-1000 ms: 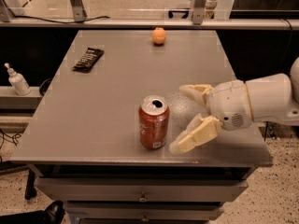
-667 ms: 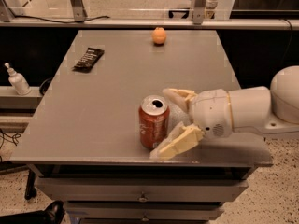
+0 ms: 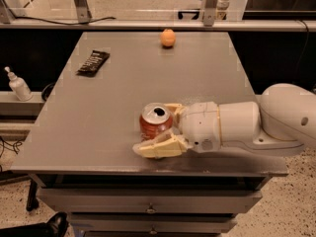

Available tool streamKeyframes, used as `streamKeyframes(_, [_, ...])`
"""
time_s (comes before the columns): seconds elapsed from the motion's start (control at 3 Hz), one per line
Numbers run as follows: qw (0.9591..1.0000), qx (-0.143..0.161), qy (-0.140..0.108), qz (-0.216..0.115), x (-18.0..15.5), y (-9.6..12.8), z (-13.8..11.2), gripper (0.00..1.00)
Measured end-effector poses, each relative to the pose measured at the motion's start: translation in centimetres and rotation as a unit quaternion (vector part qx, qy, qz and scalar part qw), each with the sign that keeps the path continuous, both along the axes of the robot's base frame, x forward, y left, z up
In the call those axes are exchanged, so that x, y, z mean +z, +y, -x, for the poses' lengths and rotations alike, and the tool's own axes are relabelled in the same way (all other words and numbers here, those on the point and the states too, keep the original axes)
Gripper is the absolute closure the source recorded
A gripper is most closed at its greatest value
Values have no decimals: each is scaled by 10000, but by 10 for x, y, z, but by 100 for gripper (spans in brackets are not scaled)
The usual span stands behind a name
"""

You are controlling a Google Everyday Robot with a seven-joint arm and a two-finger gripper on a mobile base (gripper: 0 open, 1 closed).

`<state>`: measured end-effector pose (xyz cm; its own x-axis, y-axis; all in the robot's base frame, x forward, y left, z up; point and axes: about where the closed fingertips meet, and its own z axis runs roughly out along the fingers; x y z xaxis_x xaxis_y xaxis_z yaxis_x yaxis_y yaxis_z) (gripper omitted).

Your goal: Move coke can near orange

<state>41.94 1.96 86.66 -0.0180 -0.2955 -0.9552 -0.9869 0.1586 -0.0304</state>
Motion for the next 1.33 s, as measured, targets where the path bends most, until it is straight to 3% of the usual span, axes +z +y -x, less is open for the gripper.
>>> streamKeyframes(0.33, [9997,-177,-121,133,-1,-12,-16,72])
streamKeyframes(0.67, [9976,-446,-337,398,10,-37,-49,96])
streamKeyframes(1.0, [9868,-1028,-669,1056,48,-79,-99,100])
streamKeyframes(1.33, [9804,-1427,-482,1273,46,-111,-114,100])
